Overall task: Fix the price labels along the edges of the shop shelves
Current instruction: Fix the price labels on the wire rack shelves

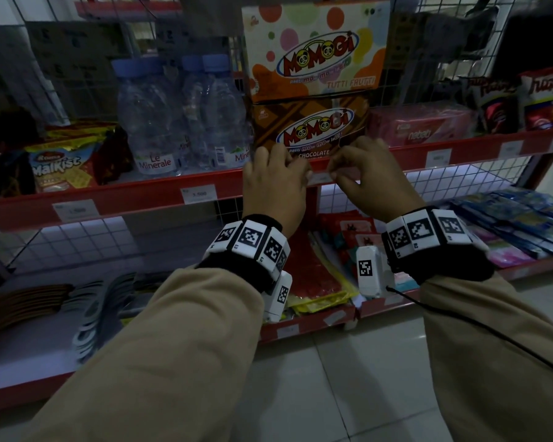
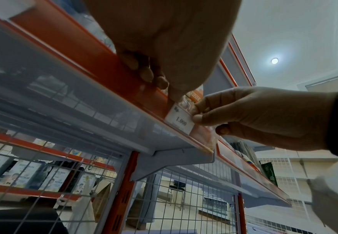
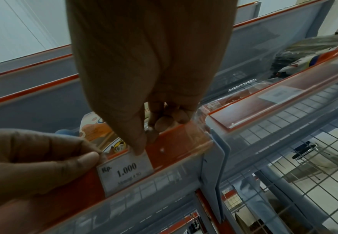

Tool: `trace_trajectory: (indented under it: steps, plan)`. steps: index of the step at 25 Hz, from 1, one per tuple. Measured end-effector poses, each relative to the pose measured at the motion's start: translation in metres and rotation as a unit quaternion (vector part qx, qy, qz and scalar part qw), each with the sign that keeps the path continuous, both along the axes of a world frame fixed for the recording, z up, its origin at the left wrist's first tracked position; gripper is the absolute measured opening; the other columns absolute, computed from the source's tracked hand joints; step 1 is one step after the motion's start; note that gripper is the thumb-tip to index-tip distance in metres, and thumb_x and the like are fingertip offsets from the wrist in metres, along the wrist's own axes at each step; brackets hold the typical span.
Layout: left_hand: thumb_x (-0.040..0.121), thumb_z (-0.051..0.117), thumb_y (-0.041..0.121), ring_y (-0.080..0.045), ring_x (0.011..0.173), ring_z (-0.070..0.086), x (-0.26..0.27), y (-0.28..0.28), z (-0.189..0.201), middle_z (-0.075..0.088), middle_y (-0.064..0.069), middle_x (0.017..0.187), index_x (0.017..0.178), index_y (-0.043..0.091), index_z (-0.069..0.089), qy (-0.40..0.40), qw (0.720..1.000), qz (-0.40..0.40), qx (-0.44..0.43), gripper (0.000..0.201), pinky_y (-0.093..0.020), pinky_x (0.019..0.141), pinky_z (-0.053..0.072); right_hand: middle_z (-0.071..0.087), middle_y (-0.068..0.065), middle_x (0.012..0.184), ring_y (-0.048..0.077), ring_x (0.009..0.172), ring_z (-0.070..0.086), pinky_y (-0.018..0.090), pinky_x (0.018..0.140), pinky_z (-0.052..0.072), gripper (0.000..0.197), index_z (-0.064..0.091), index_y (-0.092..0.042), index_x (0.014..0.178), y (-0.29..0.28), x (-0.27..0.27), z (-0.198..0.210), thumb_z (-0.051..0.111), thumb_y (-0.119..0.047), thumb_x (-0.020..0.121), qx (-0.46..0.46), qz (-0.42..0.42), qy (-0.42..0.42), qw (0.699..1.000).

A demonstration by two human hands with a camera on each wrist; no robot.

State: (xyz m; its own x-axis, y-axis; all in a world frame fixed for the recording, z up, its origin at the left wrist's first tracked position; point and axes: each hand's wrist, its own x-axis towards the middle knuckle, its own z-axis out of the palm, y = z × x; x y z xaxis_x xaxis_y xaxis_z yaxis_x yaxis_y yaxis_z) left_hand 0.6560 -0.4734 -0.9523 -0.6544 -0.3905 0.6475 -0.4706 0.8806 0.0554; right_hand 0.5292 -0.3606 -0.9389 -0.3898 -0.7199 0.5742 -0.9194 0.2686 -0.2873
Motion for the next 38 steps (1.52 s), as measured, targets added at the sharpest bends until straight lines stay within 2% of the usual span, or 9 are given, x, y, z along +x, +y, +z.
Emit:
trace_trajectory:
  steps: [9, 15, 21, 24, 27, 30, 32, 35, 38]
  plan:
    - [0.098, 0.039, 0.032, -0.024, 0.104, 0.041, 0.001, 0.0, -0.002, 0.051, -0.002, 0.111, 0.113, 0.021, 0.056, 0.001, 1.0, -0.008, 0.003, 0.025, -0.034, 0.086, 0.031, 0.056, 0.009, 0.104, 0.028, 0.105, 0.044, 0.031, 0.086, 0.033, 0.014, 0.063, -0.012, 0.1, 0.002, 0.002, -0.002, 0.062, -0.014, 0.086, -0.01, 0.002, 0.009, 1.0]
    - [0.089, 0.05, 0.023, -0.027, 0.103, 0.045, 0.013, 0.001, -0.011, 0.053, -0.004, 0.108, 0.105, 0.019, 0.06, 0.078, 0.996, -0.014, -0.028, 0.02, -0.035, 0.086, 0.032, 0.056, 0.011, 0.107, 0.031, 0.106, 0.043, 0.025, 0.083, 0.029, 0.022, 0.06, -0.009, 0.102, -0.002, 0.003, -0.016, 0.06, -0.006, 0.08, -0.089, -0.017, 0.04, 0.995]
    - [0.087, 0.052, 0.025, -0.027, 0.122, 0.04, 0.023, 0.004, -0.03, 0.046, -0.006, 0.132, 0.135, 0.021, 0.047, 0.039, 0.998, -0.01, -0.04, 0.048, -0.039, 0.099, 0.031, 0.052, 0.014, 0.114, 0.031, 0.11, 0.044, 0.033, 0.091, 0.039, 0.035, 0.059, -0.008, 0.114, -0.003, 0.009, -0.037, 0.06, -0.012, 0.08, -0.143, -0.034, 0.078, 0.986]
    - [0.086, 0.052, 0.021, -0.03, 0.137, 0.03, 0.032, 0.004, -0.046, 0.034, -0.009, 0.149, 0.132, 0.019, 0.05, 0.01, 0.998, -0.02, -0.064, 0.046, -0.044, 0.109, 0.025, 0.051, 0.016, 0.118, 0.032, 0.111, 0.045, 0.031, 0.091, 0.039, 0.035, 0.058, -0.007, 0.116, -0.005, 0.013, -0.052, 0.06, -0.013, 0.081, -0.167, -0.03, 0.09, 0.981]
    - [0.085, 0.053, 0.017, -0.031, 0.14, 0.027, 0.046, 0.004, -0.074, 0.033, -0.01, 0.151, 0.124, 0.019, 0.057, -0.005, 0.997, -0.045, -0.06, 0.039, -0.045, 0.112, 0.02, 0.051, 0.015, 0.115, 0.028, 0.109, 0.045, 0.026, 0.087, 0.037, 0.032, 0.058, -0.008, 0.114, -0.01, 0.023, -0.081, 0.06, -0.012, 0.082, -0.171, -0.013, 0.074, 0.982]
    - [0.081, 0.059, 0.018, -0.031, 0.129, 0.04, 0.067, -0.001, -0.111, 0.049, -0.007, 0.138, 0.108, 0.02, 0.065, -0.036, 0.996, -0.063, -0.054, 0.028, -0.045, 0.102, 0.028, 0.051, 0.012, 0.113, 0.024, 0.106, 0.046, 0.02, 0.086, 0.034, 0.033, 0.058, -0.011, 0.115, -0.018, 0.039, -0.124, 0.06, -0.01, 0.082, -0.118, 0.02, 0.008, 0.993]
    - [0.077, 0.063, 0.018, -0.031, 0.116, 0.049, 0.085, -0.006, -0.141, 0.057, -0.007, 0.125, 0.101, 0.018, 0.066, -0.071, 0.996, -0.052, -0.028, 0.024, -0.044, 0.093, 0.033, 0.052, 0.014, 0.11, 0.029, 0.104, 0.049, 0.03, 0.085, 0.041, 0.035, 0.059, -0.009, 0.114, -0.022, 0.055, -0.158, 0.06, -0.006, 0.079, -0.043, 0.059, -0.016, 0.997]
    - [0.085, 0.054, 0.023, -0.029, 0.107, 0.048, 0.112, -0.012, -0.187, 0.057, -0.004, 0.118, 0.108, 0.018, 0.061, -0.193, 0.979, -0.006, 0.06, 0.025, -0.04, 0.089, 0.031, 0.052, 0.019, 0.107, 0.039, 0.1, 0.05, 0.044, 0.081, 0.044, 0.036, 0.058, -0.003, 0.114, -0.029, 0.083, -0.209, 0.061, -0.004, 0.078, 0.093, 0.121, -0.026, 0.988]
    - [0.09, 0.046, 0.023, -0.026, 0.112, 0.045, 0.134, -0.014, -0.231, 0.053, -0.003, 0.123, 0.12, 0.02, 0.055, -0.271, 0.957, 0.009, 0.103, 0.032, -0.037, 0.091, 0.03, 0.053, 0.017, 0.112, 0.037, 0.103, 0.05, 0.041, 0.082, 0.045, 0.039, 0.058, -0.007, 0.115, -0.03, 0.107, -0.249, 0.061, -0.005, 0.077, 0.173, 0.149, -0.044, 0.972]
